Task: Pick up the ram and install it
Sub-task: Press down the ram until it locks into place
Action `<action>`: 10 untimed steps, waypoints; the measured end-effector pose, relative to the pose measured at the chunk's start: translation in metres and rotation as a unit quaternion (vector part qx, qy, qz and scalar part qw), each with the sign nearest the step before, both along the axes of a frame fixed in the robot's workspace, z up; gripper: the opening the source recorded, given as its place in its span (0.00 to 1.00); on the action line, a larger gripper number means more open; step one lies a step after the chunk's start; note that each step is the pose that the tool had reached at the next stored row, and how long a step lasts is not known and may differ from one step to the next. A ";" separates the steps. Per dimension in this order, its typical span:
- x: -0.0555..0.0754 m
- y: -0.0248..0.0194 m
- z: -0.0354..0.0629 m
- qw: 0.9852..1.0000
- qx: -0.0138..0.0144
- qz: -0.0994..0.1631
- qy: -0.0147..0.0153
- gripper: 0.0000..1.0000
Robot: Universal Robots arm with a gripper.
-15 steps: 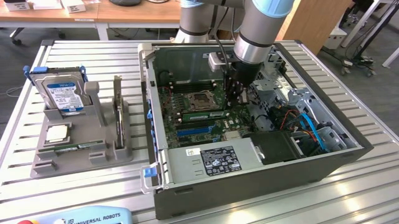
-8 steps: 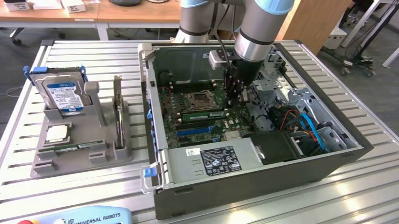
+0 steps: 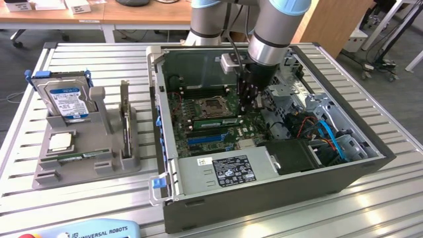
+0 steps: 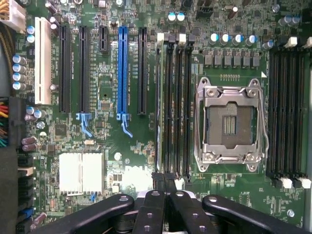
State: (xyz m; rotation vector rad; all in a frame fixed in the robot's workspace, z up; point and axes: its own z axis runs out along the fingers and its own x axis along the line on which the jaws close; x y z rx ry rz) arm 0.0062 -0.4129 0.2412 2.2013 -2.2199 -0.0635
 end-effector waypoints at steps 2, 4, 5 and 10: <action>-0.006 0.0000 -0.0005 1.000 0.000 0.000 0.000 0.10; -0.013 0.0000 -0.0009 1.000 0.000 0.000 0.000 0.10; -0.017 0.0000 -0.0011 1.000 0.000 0.000 0.000 0.10; -0.036 0.0001 -0.0019 1.000 0.000 -0.002 0.000 0.10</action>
